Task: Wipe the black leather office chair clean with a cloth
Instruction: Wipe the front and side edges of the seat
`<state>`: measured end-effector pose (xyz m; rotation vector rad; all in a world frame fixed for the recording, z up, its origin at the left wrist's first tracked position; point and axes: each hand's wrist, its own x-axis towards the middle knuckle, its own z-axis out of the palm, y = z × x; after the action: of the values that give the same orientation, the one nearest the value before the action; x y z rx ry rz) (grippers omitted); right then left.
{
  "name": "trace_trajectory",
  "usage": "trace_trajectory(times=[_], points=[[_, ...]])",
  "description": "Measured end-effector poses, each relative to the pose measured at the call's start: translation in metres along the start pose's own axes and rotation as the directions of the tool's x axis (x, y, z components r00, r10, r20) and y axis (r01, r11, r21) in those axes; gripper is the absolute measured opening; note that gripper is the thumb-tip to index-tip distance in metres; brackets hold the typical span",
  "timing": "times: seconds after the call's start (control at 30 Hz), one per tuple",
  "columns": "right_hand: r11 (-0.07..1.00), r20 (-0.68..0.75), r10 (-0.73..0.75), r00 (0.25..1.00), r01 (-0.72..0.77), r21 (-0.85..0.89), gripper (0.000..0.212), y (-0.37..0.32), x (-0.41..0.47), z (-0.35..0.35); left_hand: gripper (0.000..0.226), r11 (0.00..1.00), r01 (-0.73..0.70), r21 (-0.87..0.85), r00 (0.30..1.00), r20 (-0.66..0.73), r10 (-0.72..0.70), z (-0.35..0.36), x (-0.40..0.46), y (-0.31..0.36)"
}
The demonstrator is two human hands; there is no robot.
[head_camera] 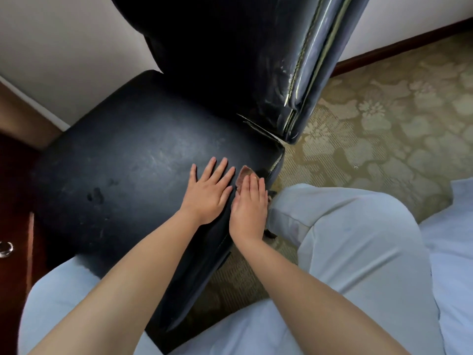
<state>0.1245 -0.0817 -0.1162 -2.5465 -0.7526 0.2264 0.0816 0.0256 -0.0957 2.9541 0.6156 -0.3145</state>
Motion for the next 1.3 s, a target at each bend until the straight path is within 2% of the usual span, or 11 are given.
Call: trace_trajectory(times=[0.23, 0.37, 0.53, 0.6, 0.7, 0.87, 1.0, 1.1, 1.2, 1.3], points=[[0.992, -0.144, 0.123, 0.982, -0.115, 0.06, 0.05, 0.001, 0.017, 0.008, 0.072, 1.0, -0.015, 0.008, 0.999, -0.03, 0.015, 0.003, 0.014, 0.001], [0.989, -0.102, 0.119, 0.988, -0.109, 0.098, 0.05, 0.001, -0.001, 0.006, 0.075, 1.0, -0.005, 0.014, 1.0, -0.009, 0.005, -0.001, 0.017, 0.005], [0.955, -0.114, 0.259, 0.959, -0.237, 0.18, 0.047, 0.002, 0.034, 0.005, 0.073, 1.0, 0.006, 0.015, 0.999, -0.041, -0.006, 0.001, 0.026, 0.009], [0.959, -0.148, 0.259, 0.955, -0.235, 0.162, 0.046, 0.006, 0.045, 0.006, 0.063, 0.999, 0.039, -0.021, 0.998, -0.057, -0.04, 0.003, 0.031, 0.012], [0.963, -0.114, 0.231, 0.966, -0.211, 0.165, 0.047, 0.007, 0.037, 0.004, 0.05, 0.992, 0.086, -0.094, 0.994, -0.059, -0.091, 0.003, 0.033, 0.02], [0.968, -0.055, 0.227, 0.972, -0.219, 0.122, 0.048, 0.008, 0.041, -0.002, 0.054, 0.996, 0.059, -0.06, 0.995, -0.082, -0.064, 0.004, 0.038, 0.019], [0.964, -0.121, 0.258, 0.959, -0.247, 0.102, 0.047, 0.016, 0.077, 0.003, 0.071, 0.993, 0.085, -0.087, 0.988, -0.12, -0.096, 0.007, 0.045, 0.022], [0.967, -0.149, 0.235, 0.961, -0.215, 0.137, 0.048, 0.014, 0.069, 0.007, 0.069, 0.991, 0.099, -0.093, 0.982, -0.151, -0.112, 0.008, 0.047, 0.024], [0.974, -0.127, 0.195, 0.972, -0.177, 0.141, 0.059, 0.008, 0.047, 0.002, 0.066, 0.985, 0.09, -0.145, 0.972, -0.205, -0.119, 0.006, 0.052, 0.022], [0.983, -0.065, 0.161, 0.985, -0.155, 0.099, 0.049, 0.017, 0.065, 0.0, 0.061, 0.976, 0.063, -0.207, 0.956, -0.269, -0.119, 0.005, 0.062, 0.016]])
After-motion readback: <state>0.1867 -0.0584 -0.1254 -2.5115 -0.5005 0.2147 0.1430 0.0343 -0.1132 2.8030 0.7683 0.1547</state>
